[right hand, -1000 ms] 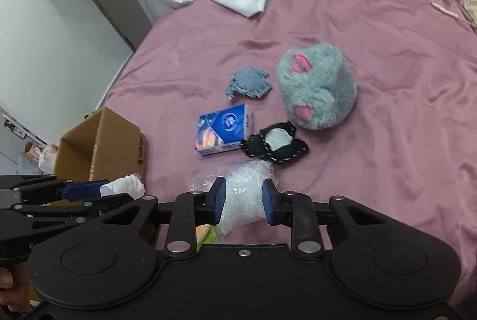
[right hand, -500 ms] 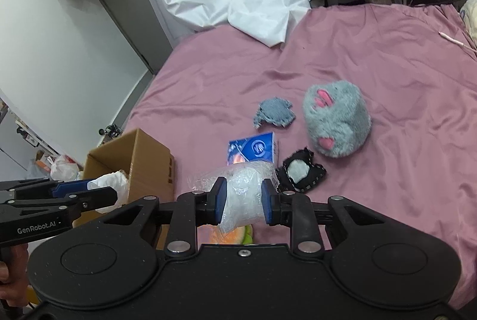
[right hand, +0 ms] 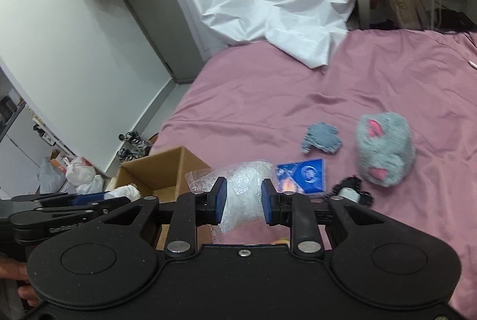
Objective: Organize soft objects
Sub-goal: 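Drop the white bundle into the box with the left tool while the right tool lifts the bead bag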
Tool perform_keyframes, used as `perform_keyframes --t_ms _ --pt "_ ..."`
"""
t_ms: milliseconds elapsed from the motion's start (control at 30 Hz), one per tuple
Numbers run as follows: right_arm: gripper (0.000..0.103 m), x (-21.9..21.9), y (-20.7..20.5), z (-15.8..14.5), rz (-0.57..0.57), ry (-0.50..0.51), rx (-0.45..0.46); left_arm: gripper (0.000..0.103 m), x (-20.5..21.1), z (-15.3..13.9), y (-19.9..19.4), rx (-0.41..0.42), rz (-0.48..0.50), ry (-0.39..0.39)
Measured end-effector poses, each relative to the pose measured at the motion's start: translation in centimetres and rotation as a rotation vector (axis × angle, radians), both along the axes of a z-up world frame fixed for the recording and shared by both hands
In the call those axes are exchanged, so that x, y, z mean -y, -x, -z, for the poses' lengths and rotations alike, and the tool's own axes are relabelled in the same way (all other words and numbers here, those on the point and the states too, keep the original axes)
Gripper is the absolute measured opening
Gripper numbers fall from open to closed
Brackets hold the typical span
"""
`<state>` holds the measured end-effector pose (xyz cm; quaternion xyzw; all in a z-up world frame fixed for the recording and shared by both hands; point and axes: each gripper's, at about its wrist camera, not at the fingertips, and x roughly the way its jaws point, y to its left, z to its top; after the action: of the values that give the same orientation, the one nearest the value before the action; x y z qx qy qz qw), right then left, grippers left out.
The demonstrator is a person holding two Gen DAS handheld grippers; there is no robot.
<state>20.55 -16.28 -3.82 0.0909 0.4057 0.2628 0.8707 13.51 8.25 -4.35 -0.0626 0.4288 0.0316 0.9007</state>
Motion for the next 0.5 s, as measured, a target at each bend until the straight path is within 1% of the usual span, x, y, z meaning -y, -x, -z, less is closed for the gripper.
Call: perform_keyframes --t_ms 167,333,433,500 --pt "0.025 -1.8 0.2 -0.4 -0.030 -0.004 0.014 0.034 -1.9 1.0 -0.2 -0.001 -0.049 0.022" --pt "0.025 -3.6 0.1 -0.8 -0.068 -0.012 0.040 0.034 -3.5 2.1 -1.0 0.011 -0.092 0.027" --pt "0.025 -4.7 0.0 -0.9 -0.084 -0.011 0.042 0.034 -4.3 2.8 -1.7 0.001 -0.115 0.054" --pt "0.025 -5.3 -0.1 -0.9 -0.099 -0.009 0.043 0.034 -4.6 3.3 -2.1 0.001 -0.127 0.058"
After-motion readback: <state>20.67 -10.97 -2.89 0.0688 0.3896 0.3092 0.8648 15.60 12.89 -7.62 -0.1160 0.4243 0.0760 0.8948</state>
